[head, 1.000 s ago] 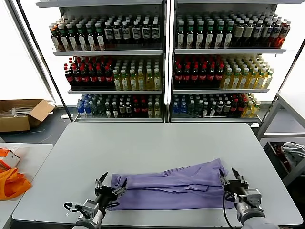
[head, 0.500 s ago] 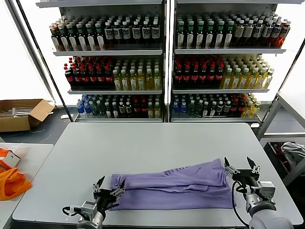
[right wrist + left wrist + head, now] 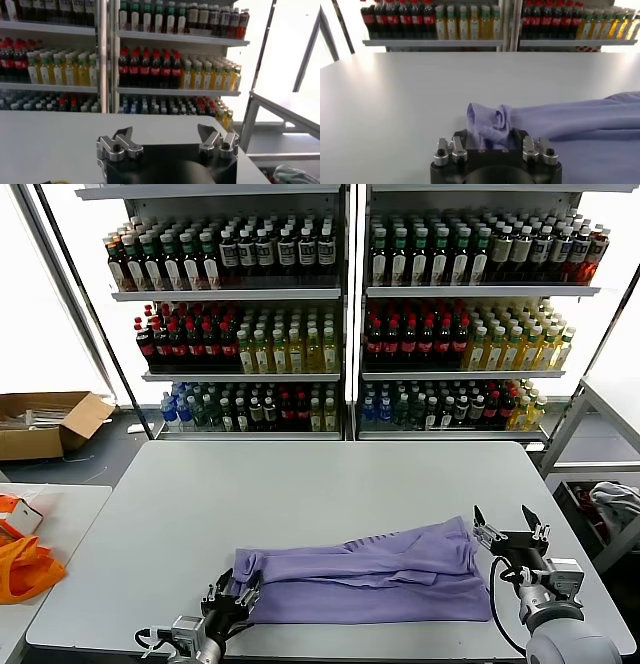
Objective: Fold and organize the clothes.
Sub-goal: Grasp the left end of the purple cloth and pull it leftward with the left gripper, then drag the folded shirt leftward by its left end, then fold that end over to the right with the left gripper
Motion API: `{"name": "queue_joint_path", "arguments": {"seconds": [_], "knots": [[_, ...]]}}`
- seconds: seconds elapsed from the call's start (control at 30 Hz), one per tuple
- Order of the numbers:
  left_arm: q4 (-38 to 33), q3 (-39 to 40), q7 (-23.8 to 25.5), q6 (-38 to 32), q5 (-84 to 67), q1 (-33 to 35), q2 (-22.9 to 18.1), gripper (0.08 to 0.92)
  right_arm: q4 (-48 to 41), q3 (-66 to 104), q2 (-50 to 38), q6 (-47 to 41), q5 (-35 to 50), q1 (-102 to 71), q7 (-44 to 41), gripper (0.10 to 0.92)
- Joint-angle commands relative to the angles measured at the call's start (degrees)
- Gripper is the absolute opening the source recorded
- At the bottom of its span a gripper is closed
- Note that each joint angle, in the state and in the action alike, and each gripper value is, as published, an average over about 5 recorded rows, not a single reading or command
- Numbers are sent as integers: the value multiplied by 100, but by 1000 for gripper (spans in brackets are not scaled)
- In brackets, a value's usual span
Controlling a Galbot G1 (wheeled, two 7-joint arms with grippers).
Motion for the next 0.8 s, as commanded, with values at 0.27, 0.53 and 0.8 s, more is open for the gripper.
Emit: {"name": "queue_joint_path", "arguments": {"seconds": [0.27,0.53,0.8], "knots": [[84,-65,64,35,-108,7,-75,291,-56,7,-12,33,55,58,13,823],[-219,-628,64,-30,-125,-20,63,99,-177,-88,-51,28,136,336,36,823],[-497,-2226,35,92,-555,-51,908,93,-262,-202,-70,36,136,522,34,823]]}}
